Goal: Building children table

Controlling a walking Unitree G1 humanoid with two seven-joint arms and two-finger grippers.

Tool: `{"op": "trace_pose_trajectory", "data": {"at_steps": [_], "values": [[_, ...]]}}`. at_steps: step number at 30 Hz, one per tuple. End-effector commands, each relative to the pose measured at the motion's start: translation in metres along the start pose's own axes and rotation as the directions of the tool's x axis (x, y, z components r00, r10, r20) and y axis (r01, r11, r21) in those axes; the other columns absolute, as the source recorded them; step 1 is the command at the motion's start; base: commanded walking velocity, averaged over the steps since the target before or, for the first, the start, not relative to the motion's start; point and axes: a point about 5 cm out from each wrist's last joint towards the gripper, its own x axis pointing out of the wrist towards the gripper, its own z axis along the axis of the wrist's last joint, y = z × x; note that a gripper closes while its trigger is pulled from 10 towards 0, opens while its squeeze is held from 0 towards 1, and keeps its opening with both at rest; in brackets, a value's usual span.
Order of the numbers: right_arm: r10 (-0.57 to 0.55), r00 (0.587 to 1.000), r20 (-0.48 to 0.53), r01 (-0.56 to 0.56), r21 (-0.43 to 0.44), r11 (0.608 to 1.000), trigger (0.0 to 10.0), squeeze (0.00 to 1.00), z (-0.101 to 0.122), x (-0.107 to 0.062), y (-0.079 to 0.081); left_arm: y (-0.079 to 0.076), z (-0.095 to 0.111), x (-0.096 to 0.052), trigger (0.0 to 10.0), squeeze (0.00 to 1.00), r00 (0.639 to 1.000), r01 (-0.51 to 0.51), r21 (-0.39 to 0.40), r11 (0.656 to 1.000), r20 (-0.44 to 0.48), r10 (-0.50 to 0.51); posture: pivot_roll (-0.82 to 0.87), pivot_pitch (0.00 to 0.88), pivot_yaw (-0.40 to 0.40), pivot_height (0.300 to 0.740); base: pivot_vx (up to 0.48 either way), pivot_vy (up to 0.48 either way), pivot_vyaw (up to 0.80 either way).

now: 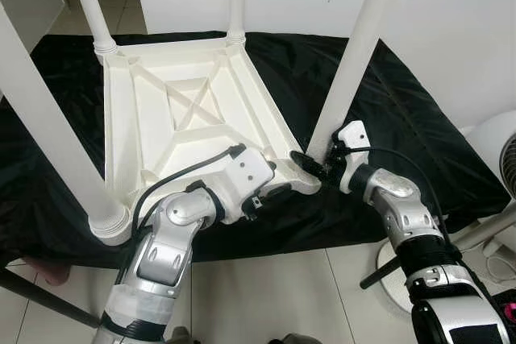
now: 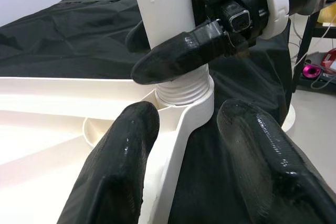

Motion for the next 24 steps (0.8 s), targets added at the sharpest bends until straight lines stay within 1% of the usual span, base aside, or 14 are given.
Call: {"op": "trace_pose_trajectory", "data": {"at_steps": [1, 3, 4, 5, 10, 13, 14, 16, 18, 19, 20, 21, 23, 24], "values": [[0.015, 0.999, -0.032, -0.015, 0.0, 1.0, 0.0, 0.0, -0.006, -0.001, 0.001, 0.005, -0.003, 0.002, 10.0, 0.0, 0.99, -0.138, 0.0, 0.99, -0.011, 0.138, -0.07, 0.0, -0.032, 0.74, 0.0, 0.0, 0.0], [0.016, 0.999, -0.033, -0.016, 0.008, 1.0, 0.0, 0.0, -0.009, -0.004, 0.002, 0.005, -0.003, 0.002, 10.0, 0.0, 0.991, -0.136, 0.001, 0.991, -0.012, 0.136, -0.07, 0.0, -0.03, 0.74, 0.0, 0.0, 0.0], [0.004, 0.999, -0.035, -0.003, 0.009, 1.0, 1.9, 0.0, -0.01, -0.005, 0.003, 0.004, -0.003, 0.002, 10.0, 0.0, 0.991, -0.135, 0.002, 0.991, -0.011, 0.135, -0.07, 0.0, -0.028, 0.74, 0.0, 0.0, 0.0], [-0.016, 0.999, -0.043, 0.016, 0.003, 1.0, 10.0, 0.0, -0.011, -0.005, 0.004, 0.004, -0.003, 0.002, 10.0, 0.0, 0.991, -0.133, 0.002, 0.991, -0.012, 0.133, -0.07, 0.0, -0.028, 0.74, 0.0, 0.0, 0.0], [-0.077, 0.995, -0.071, 0.076, -0.013, 0.997, 10.0, 0.0, -0.015, -0.001, 0.006, 0.004, -0.003, 0.002, 10.0, 0.0, 0.992, -0.129, 0.0, 0.992, -0.015, 0.129, -0.08, 0.004, -0.022, 0.74, 0.0, 0.0, 0.0], [-0.135, 0.989, -0.061, 0.134, -0.015, 0.991, 10.0, 0.0, -0.014, 0.003, 0.013, 0.003, -0.004, 0.001, 10.0, 0.0, 0.992, -0.123, 0.0, 0.992, -0.018, 0.123, -0.08, 0.007, -0.021, 0.74, 0.0, 0.0, 0.0], [-0.185, 0.982, -0.044, 0.185, 0.011, 0.983, 10.0, 0.0, -0.011, 0.006, 0.019, 0.003, -0.005, 0.001, 10.0, 0.0, 0.992, -0.122, 0.0, 0.993, -0.02, 0.122, -0.08, 0.006, -0.02, 0.74, 0.0, 0.0, 0.0], [-0.185, 0.982, -0.044, 0.185, 0.011, 0.983, 10.0, 0.0, -0.011, 0.006, 0.019, 0.003, -0.005, 0.001, 10.0, 0.0, 0.992, -0.122, 0.0, 0.993, -0.02, 0.122, -0.08, 0.006, -0.02, 0.74, 0.0, 0.0, 0.0], [-0.295, 0.955, -0.031, 0.297, 0.062, 0.953, 10.0, 0.0, -0.009, 0.009, 0.028, 0.003, -0.005, 0.0, 10.0, 0.0, 0.992, -0.123, 0.002, 0.992, -0.023, 0.123, -0.07, 0.003, -0.021, 0.74, 0.0, 0.0, 0.0], [-0.295, 0.955, -0.031, 0.297, 0.062, 0.953, 10.0, 0.0, -0.009, 0.009, 0.028, 0.003, -0.005, 0.0, 10.0, 0.0, 0.992, -0.123, 0.002, 0.992, -0.023, 0.123, -0.07, 0.003, -0.021, 0.74, 0.0, 0.0, 0.0], [-0.355, 0.934, -0.034, 0.356, 0.082, 0.931, 10.0, 0.0, -0.008, 0.01, 0.032, 0.004, -0.006, 0.0, 10.0, 0.0, 0.992, -0.124, 0.003, 0.992, -0.025, 0.124, -0.07, 0.0, -0.02, 0.74, 0.0, 0.0, 0.0], [-0.355, 0.934, -0.034, 0.356, 0.082, 0.931, 10.0, 0.0, -0.008, 0.01, 0.032, 0.004, -0.006, 0.0, 10.0, 0.0, 0.992, -0.124, 0.003, 0.992, -0.025, 0.124, -0.07, 0.0, -0.02, 0.74, 0.0, 0.0, 0.0], [-0.484, 0.874, -0.032, 0.485, 0.107, 0.868, 10.0, 0.0, -0.007, 0.01, 0.04, 0.004, -0.007, -0.002, 10.0, 0.0, 0.991, -0.13, 0.0, 0.991, -0.033, 0.13, -0.07, 0.0, -0.019, 0.74, 0.0, 0.0, 0.0], [-0.523, 0.852, -0.032, 0.523, 0.109, 0.845, 10.0, 0.0, -0.006, 0.01, 0.043, 0.004, -0.008, -0.003, 10.0, 0.0, 0.99, -0.134, -0.001, 0.991, -0.036, 0.133, -0.07, 0.0, -0.018, 0.74, 0.0, 0.0, 0.0]]}}
